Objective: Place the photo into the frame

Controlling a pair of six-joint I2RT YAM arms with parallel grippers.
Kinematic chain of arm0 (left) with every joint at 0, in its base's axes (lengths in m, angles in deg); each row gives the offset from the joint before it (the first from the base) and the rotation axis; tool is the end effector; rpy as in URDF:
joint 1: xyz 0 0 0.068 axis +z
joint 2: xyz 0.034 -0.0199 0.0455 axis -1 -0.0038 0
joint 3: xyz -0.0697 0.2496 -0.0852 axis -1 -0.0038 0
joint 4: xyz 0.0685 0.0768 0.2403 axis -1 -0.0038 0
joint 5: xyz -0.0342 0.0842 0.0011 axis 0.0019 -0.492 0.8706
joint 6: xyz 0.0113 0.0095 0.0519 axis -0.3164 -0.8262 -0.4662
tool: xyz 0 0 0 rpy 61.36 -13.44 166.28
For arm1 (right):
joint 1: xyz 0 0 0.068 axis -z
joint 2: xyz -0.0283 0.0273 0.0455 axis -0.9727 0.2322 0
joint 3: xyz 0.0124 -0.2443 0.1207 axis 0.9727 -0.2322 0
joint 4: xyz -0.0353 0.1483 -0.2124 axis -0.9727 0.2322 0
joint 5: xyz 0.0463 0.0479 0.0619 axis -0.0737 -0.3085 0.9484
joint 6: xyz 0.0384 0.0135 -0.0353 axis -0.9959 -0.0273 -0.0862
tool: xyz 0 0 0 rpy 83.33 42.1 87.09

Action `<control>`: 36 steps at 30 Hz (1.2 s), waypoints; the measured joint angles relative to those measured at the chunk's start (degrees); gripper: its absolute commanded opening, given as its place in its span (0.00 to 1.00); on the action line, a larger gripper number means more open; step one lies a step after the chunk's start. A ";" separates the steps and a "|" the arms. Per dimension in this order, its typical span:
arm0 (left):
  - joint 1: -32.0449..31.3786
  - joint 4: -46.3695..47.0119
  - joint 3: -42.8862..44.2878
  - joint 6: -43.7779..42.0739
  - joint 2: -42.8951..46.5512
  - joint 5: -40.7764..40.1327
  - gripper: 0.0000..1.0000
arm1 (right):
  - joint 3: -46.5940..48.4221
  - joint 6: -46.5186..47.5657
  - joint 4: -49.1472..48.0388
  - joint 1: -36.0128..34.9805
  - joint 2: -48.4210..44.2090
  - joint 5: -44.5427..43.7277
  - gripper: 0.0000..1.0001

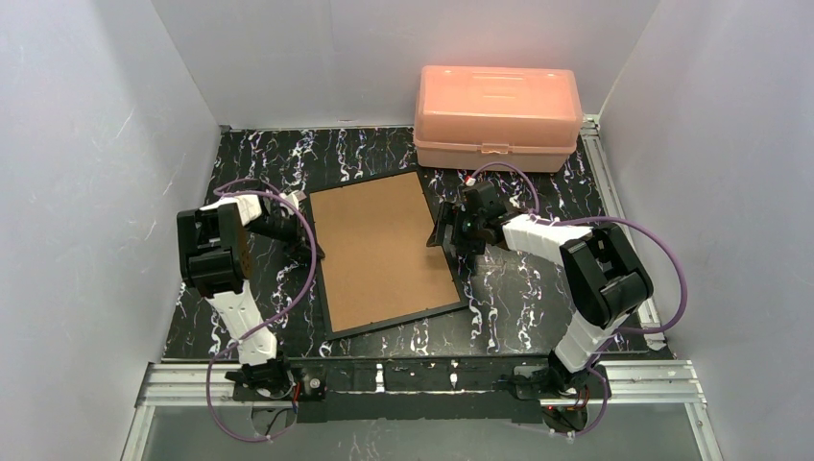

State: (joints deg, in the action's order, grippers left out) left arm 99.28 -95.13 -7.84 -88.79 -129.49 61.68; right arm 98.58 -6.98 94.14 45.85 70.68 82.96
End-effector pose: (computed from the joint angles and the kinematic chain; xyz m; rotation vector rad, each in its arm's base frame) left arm 0.3456 0.0332 0.1367 -0.0602 2.7319 -1.0477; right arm 0.2975 0.1831 0.1701 0.0603 2.5208 0.7014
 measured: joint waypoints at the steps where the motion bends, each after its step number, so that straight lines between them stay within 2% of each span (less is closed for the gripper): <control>1: 0.00 0.13 -0.11 -0.02 0.00 0.07 0.08 | 0.00 -0.02 0.00 0.00 0.00 0.00 0.95; 9: 0.70 -0.42 -0.09 -0.57 0.52 0.79 0.07 | -0.04 -0.04 0.00 0.00 0.00 -0.02 0.95; 17: 3.63 -2.73 0.11 -2.16 6.10 2.80 0.07 | -0.13 -0.07 -0.11 0.00 -0.02 -0.02 0.95; 36: 3.43 -2.51 -2.78 -4.13 3.61 2.27 0.08 | -1.14 -0.81 -1.60 0.02 -0.44 0.02 0.95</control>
State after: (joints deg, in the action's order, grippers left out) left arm 102.71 -97.64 -10.62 -92.92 -125.88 63.95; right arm 97.44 -7.79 92.54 45.88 70.24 82.98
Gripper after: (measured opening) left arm 0.074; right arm 0.948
